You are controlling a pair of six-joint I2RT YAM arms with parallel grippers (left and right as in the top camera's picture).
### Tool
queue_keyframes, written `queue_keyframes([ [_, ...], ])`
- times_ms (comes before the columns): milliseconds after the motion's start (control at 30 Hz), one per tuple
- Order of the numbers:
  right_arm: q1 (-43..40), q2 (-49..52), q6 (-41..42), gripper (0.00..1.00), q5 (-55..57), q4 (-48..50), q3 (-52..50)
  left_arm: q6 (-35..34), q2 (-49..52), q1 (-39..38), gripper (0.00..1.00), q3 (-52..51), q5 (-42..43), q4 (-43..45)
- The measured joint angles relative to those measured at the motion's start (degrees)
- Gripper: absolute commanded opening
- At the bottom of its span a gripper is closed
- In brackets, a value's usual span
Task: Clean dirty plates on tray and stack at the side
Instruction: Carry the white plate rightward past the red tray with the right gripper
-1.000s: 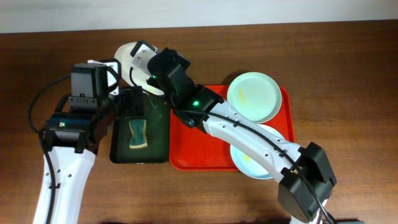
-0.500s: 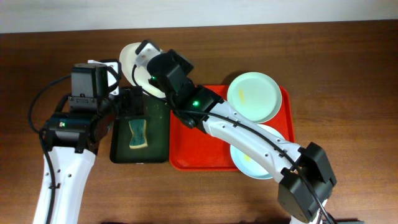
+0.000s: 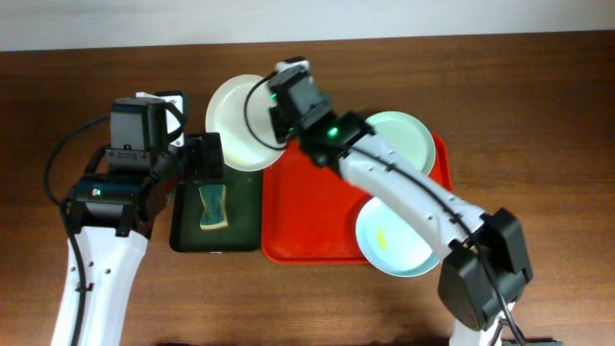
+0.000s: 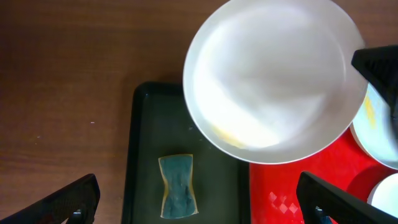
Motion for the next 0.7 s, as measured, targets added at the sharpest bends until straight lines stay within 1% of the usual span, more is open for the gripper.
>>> queue_keyframes([
  [100, -4.7, -0.3, 4.3, 0.04, -7.9, -3.2, 0.0, 0.0, 0.0, 0.0, 0.99, 0.0, 0.0, 0.0],
  [167, -9.7, -0.9, 7.2, 0.04, -14.6, -5.2, 0.0, 0.0, 0.0, 0.0, 0.99, 0.0, 0.0, 0.0],
  [367, -23.2, -1.7, 10.3, 0.04, -28.0, -10.6, 0.0, 0.0, 0.0, 0.0, 0.99, 0.0, 0.0, 0.0],
  [500, -31.7, -1.7, 10.9, 0.04, -35.0, -14.5, 0.0, 0.0, 0.0, 0.0, 0.99, 0.0, 0.0, 0.0],
  [700, -43.3, -1.7, 11.1, 0.04, -38.8, -21.4, 0.0, 0.0, 0.0, 0.0, 0.99, 0.0, 0.0, 0.0],
])
